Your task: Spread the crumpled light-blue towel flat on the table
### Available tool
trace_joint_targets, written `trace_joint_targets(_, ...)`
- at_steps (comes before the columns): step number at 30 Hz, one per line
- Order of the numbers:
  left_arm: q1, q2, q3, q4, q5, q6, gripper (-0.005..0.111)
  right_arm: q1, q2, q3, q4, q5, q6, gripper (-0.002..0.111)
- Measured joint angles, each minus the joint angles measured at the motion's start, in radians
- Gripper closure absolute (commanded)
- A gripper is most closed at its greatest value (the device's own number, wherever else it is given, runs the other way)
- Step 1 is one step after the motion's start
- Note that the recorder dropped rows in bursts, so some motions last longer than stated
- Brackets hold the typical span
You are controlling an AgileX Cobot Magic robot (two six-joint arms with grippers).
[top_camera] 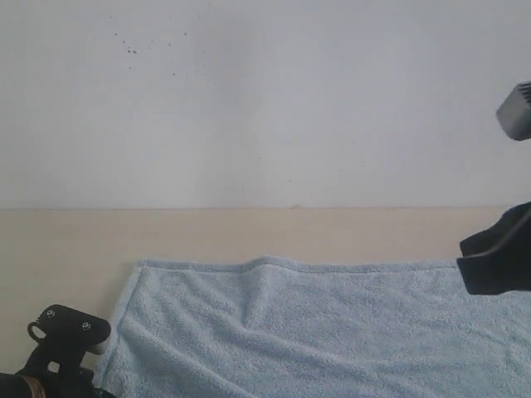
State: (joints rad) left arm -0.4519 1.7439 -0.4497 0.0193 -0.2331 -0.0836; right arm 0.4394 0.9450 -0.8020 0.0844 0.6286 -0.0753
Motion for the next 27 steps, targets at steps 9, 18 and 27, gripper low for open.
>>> trace_joint_targets(9,0.0,-0.009,-0.021,-0.058,0.12,-0.002,0.085,0.0,-0.118,0.002,0.0,-0.009,0.026,0.108)
trace_joint_targets(18,0.0,-0.138,0.062,-0.067,0.239,-0.048,0.085,0.0,-0.173,0.002,0.0,0.039,0.037,0.108)
trace_joint_targets(27,0.01,-0.324,0.115,-0.071,0.341,-0.071,0.085,0.0,-0.173,0.004,0.0,0.048,0.039,0.108)
